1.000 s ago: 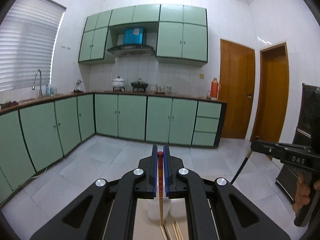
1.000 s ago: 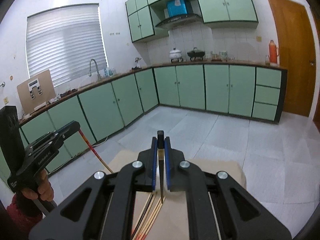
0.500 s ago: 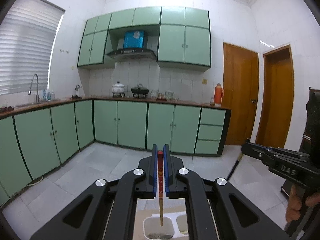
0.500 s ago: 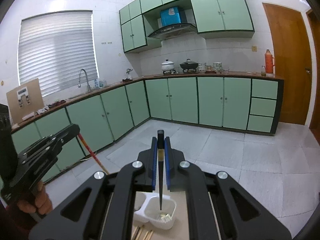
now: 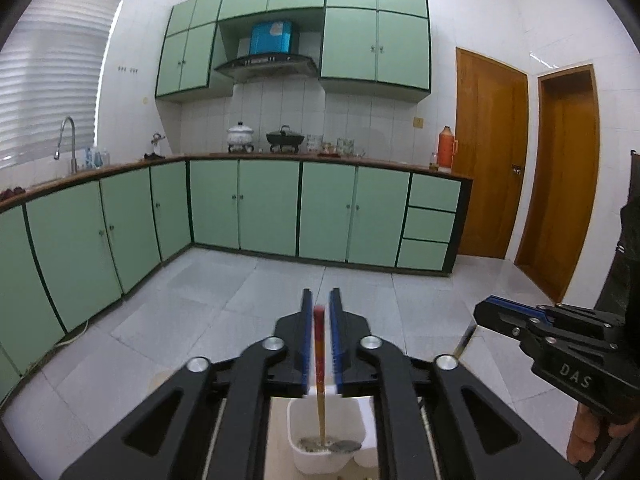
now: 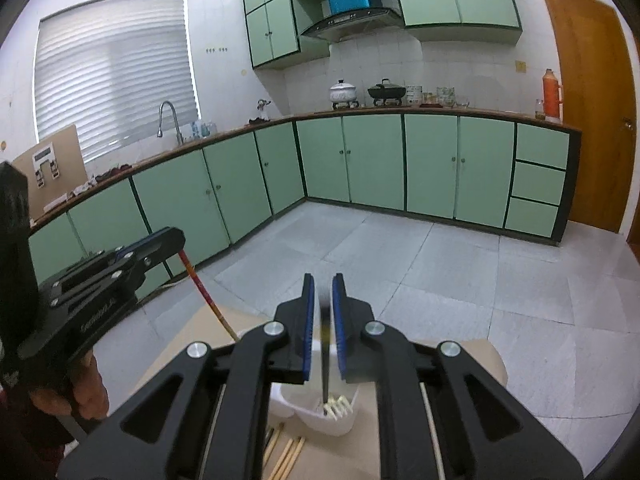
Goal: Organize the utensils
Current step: 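Lift both chopsticks and drop them into the utensil holder, then move both open tools back over the remaining chopsticks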
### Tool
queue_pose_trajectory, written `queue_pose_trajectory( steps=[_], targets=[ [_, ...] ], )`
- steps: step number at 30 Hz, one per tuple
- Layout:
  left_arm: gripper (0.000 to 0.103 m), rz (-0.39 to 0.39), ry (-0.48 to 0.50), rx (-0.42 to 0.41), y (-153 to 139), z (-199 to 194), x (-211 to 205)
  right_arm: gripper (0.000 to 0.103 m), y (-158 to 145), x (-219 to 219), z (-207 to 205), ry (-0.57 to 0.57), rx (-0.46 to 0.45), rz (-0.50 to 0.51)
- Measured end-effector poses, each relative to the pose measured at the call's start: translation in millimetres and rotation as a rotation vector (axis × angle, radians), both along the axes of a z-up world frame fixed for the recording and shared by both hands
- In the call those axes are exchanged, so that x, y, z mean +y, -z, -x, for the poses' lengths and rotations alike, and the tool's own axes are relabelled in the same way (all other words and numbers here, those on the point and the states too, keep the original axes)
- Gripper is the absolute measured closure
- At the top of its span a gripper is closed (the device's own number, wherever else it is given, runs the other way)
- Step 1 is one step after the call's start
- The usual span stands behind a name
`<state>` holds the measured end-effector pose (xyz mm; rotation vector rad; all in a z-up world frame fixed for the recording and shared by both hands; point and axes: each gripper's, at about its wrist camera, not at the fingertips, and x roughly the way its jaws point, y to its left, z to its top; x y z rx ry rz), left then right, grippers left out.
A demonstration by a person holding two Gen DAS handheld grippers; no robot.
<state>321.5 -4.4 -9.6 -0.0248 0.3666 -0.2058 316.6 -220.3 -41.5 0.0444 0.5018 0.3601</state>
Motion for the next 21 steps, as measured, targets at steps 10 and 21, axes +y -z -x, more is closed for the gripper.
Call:
queue_pose_trajectory(
  steps=[10, 21],
  targets=[
    [0.036, 0.031, -0.014, -0.03, 4, 62, 23, 0.031, -1, -15, 68, 0.08, -0.079, -0.021],
    [0.01, -0.032, -0.014, -0.005, 65, 167, 26, 0.009, 55, -10, 172, 0.171, -0.105, 0.001]
  ],
)
